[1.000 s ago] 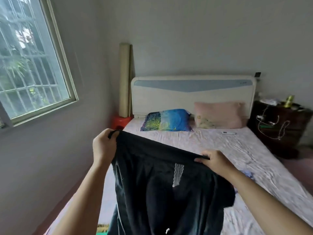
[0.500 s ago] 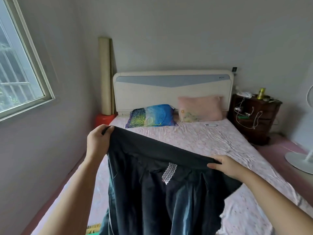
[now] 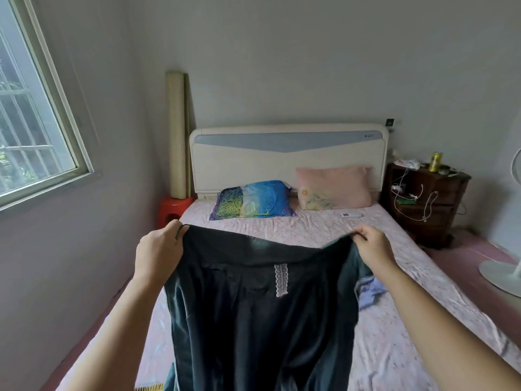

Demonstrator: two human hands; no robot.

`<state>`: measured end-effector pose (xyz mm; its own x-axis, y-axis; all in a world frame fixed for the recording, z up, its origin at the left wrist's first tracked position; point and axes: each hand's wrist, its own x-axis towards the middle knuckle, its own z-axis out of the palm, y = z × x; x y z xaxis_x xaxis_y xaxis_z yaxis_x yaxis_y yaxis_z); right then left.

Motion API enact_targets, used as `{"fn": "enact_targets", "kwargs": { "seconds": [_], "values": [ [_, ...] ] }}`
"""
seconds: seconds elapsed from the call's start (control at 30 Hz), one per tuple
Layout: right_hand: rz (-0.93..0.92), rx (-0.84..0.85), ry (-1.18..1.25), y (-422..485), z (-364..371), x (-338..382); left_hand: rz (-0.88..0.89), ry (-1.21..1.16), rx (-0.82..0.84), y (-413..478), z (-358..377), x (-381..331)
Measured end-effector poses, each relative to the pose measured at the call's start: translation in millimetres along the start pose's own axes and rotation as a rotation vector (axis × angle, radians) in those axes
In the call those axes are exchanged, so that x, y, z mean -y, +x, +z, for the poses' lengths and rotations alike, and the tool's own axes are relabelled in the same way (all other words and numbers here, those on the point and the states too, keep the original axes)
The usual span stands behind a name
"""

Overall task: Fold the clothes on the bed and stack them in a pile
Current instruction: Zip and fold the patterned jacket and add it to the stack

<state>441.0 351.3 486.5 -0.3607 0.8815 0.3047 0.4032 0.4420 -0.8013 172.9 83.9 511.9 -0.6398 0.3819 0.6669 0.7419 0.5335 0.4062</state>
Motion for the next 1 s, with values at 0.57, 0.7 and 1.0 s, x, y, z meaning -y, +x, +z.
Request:
{"fn": "enact_targets", "kwargs": {
  "seconds": [0.57, 0.7, 1.0],
  "values": [
    [-0.104, -0.065, -0.176, 19.8, -29.7, 10.6, -0.078, 0.289, 0.105, -17.4, 22.9, -37.7],
    [-0.177, -0.033, -0.078, 8.4, -34.6, 5.1, -0.201, 0.217, 0.155, -31.3, 21.9, -54.4],
    [-0.275, -0.145, 0.188, -78.7, -91.5, 27.1, -0.518, -0.842, 0.019, -77.4, -38.8, -92.1]
  ]
}}
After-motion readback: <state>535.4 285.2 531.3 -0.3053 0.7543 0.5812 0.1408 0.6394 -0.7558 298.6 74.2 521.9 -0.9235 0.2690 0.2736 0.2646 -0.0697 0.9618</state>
